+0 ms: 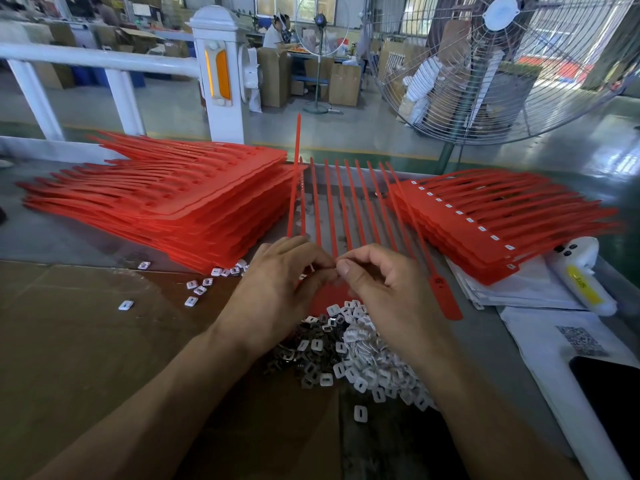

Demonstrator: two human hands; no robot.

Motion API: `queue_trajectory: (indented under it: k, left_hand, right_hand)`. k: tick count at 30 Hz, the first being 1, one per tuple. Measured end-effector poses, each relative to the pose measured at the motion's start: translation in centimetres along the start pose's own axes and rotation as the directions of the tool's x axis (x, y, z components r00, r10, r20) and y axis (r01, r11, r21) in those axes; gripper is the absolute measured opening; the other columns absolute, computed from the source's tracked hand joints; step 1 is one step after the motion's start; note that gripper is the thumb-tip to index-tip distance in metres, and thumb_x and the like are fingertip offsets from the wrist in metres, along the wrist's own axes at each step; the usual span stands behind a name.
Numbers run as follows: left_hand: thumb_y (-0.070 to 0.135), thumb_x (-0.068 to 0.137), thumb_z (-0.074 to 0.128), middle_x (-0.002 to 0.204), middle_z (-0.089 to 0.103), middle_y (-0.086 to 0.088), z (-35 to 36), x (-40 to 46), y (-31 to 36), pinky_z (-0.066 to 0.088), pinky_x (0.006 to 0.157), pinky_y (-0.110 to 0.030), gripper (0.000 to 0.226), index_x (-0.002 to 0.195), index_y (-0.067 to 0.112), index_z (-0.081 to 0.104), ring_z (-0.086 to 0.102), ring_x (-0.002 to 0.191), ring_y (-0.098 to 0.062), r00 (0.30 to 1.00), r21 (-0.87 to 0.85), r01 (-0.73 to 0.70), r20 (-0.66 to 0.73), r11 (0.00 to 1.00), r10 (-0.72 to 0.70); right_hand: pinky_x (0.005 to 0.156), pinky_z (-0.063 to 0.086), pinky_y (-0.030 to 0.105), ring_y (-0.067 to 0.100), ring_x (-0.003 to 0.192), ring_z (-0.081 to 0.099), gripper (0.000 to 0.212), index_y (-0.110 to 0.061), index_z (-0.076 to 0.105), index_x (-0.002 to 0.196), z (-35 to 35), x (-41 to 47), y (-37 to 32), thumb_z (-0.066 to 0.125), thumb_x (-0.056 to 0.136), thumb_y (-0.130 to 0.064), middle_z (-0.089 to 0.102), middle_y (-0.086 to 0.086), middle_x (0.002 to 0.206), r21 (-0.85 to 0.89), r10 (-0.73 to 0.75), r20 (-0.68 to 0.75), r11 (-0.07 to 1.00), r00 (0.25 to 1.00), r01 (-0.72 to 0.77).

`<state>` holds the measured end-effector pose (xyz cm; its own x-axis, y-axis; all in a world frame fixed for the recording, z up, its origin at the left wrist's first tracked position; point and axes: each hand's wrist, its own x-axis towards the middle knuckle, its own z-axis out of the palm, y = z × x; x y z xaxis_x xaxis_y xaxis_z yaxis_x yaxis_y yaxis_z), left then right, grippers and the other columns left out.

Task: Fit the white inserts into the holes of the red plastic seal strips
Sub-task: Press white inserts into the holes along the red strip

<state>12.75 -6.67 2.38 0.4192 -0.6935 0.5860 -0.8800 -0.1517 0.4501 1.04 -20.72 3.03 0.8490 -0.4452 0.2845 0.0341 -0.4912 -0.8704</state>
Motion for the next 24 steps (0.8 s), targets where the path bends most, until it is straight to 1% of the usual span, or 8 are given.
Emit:
queue_trajectory:
  k: [2, 7, 10, 13, 14, 18, 21, 24]
  left_hand:
    - [0.031, 0.097, 0.066, 0.089, 0.062, 0.016, 0.1, 0.0, -0.1, 0.042, 0.089, -0.036, 0.007, 0.095, 0.026, 0.069, 0.058, 0.089, -0.005, 1.0, -0.002, 0.004, -0.009, 1.0, -0.004]
    - [0.039, 0.094, 0.066, 0.09, 0.064, 0.016, 0.4, -0.1, -0.1, 0.044, 0.087, -0.033, 0.011, 0.096, 0.028, 0.068, 0.061, 0.09, -0.007, 0.999, -0.063, 0.027, -0.031, 0.998, -0.029]
    - [0.037, 0.09, 0.073, 0.096, 0.063, 0.018, 0.4, -0.1, 0.2, 0.043, 0.089, -0.028, 0.015, 0.102, 0.031, 0.067, 0.058, 0.094, -0.005, 0.998, -0.05, 0.031, -0.054, 0.998, -0.033]
    - [0.029, 0.088, 0.077, 0.098, 0.063, 0.016, 0.4, -0.1, 0.4, 0.042, 0.09, -0.032, 0.019, 0.105, 0.026, 0.069, 0.057, 0.094, -0.004, 0.997, 0.012, -0.013, -0.076, 1.0, 0.014]
    - [0.028, 0.089, 0.078, 0.099, 0.063, 0.015, 0.4, -0.1, 0.4, 0.042, 0.09, -0.033, 0.019, 0.105, 0.024, 0.07, 0.057, 0.094, -0.004, 0.996, 0.032, -0.029, -0.081, 0.999, 0.032]
    - [0.028, 0.09, 0.076, 0.102, 0.064, 0.014, 0.6, 0.0, 0.3, 0.042, 0.091, -0.036, 0.019, 0.107, 0.024, 0.07, 0.059, 0.098, -0.009, 0.995, 0.083, -0.044, -0.082, 0.996, 0.051]
    - [0.036, 0.091, 0.07, 0.105, 0.062, 0.017, 0.7, 0.0, -0.4, 0.038, 0.092, -0.033, 0.017, 0.106, 0.029, 0.069, 0.054, 0.1, -0.008, 0.995, 0.124, 0.033, -0.095, 0.992, -0.021]
    - [0.041, 0.092, 0.066, 0.109, 0.06, 0.02, 0.7, 0.0, -1.8, 0.03, 0.096, -0.031, 0.013, 0.103, 0.034, 0.069, 0.049, 0.107, -0.007, 0.982, 0.172, 0.179, -0.09, 0.969, -0.165]
  right_hand:
    - [0.08, 0.053, 0.021, -0.001, 0.091, 0.071, 0.009, -0.033, 0.073, 0.099, 0.0, -0.1, 0.0, 0.065, 0.101, -0.028, 0.075, -0.018, 0.091, 0.005, 0.001, 0.008, 1.0, 1.0, -0.001]
    - [0.079, 0.048, 0.02, -0.005, 0.09, 0.068, 0.01, -0.032, 0.072, 0.097, 0.0, 0.1, 0.2, 0.063, 0.102, -0.034, 0.073, -0.021, 0.091, -0.013, 0.057, -0.008, 0.998, 0.998, -0.057]
    - [0.079, 0.05, 0.025, -0.005, 0.087, 0.069, 0.015, -0.033, 0.072, 0.097, 0.0, 0.2, 0.2, 0.06, 0.103, -0.038, 0.074, -0.02, 0.088, 0.054, 0.114, -0.027, 0.992, 0.993, -0.112]
    - [0.086, 0.056, 0.034, 0.003, 0.089, 0.072, 0.016, -0.033, 0.073, 0.098, -0.1, 0.3, 0.4, 0.059, 0.103, -0.04, 0.076, -0.015, 0.09, 0.085, 0.144, -0.03, 0.986, 0.989, -0.142]
    - [0.085, 0.057, 0.035, 0.005, 0.09, 0.072, 0.016, -0.033, 0.073, 0.097, -0.1, 0.3, 0.6, 0.06, 0.103, -0.039, 0.076, -0.014, 0.09, 0.089, 0.15, -0.026, 0.985, 0.988, -0.147]
    - [0.07, 0.058, 0.023, 0.006, 0.089, 0.072, 0.018, -0.033, 0.074, 0.095, -0.1, 0.3, 0.6, 0.06, 0.103, -0.039, 0.076, -0.014, 0.088, 0.113, 0.167, -0.018, 0.98, 0.986, -0.164]
    - [0.077, 0.052, 0.023, -0.007, 0.087, 0.068, 0.019, -0.034, 0.074, 0.097, -0.3, 0.2, 0.5, 0.058, 0.102, -0.043, 0.074, -0.022, 0.09, 0.035, 0.152, -0.094, 0.988, 0.984, -0.149]
    - [0.071, 0.047, 0.018, -0.011, 0.085, 0.065, 0.017, -0.033, 0.072, 0.096, -0.7, 0.3, 0.6, 0.059, 0.102, -0.042, 0.072, -0.026, 0.09, -0.012, 0.156, -0.144, 0.987, 0.977, -0.16]
